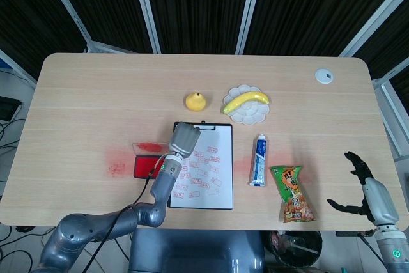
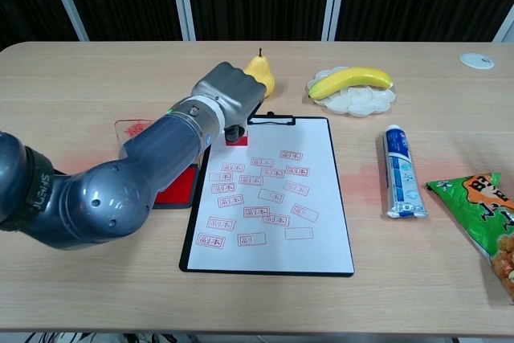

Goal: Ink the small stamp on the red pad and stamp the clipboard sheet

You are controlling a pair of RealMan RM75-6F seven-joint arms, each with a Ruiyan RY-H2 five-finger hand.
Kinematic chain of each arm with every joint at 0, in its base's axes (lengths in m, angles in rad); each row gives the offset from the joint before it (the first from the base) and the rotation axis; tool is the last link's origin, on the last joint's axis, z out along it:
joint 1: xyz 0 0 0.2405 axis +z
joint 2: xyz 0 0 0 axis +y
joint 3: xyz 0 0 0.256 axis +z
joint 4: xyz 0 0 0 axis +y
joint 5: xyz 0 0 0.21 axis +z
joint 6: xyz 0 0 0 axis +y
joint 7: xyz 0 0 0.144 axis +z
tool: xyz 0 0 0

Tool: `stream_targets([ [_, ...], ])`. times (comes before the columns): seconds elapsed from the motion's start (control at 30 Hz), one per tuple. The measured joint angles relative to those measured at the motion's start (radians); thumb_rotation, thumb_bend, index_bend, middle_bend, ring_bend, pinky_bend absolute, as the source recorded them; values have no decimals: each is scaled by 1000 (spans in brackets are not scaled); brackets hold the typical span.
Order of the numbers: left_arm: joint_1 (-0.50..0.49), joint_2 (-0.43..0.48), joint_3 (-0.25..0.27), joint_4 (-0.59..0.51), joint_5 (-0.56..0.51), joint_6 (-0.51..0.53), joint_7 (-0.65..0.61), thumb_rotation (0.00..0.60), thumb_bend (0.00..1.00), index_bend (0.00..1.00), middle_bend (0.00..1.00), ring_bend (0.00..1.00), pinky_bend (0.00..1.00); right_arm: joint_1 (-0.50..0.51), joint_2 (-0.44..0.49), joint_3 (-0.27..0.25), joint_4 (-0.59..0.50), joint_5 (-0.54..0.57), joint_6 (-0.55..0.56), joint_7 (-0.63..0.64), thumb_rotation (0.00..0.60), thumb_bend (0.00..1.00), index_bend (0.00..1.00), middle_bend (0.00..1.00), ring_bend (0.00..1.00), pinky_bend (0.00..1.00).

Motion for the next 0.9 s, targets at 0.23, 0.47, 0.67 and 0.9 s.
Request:
stream_targets([
  [0.23,2,-11,-5,18,11,-9,-12,600,583,794,862,941,1000,0,0,1,0,1,0,2,600,135,90,0,0,219],
  [0.47,5,-19,-7,32,20,-17,-17,600,584,799,870,941,1000,0,1,1,-1,2,-2,5,600,135,90,0,0,219],
  [0.67,12,-27,-7,42,23,-23,-15,600,583,802,873,941,1000,0,1,2,-1,2,-2,8,600,135,90,0,0,219],
  [0.9,15,-33,-11,49,28,-27,-12,600,584,804,873,941,1000,0,1,2,-1,2,-1,10,600,136,90,0,0,219],
])
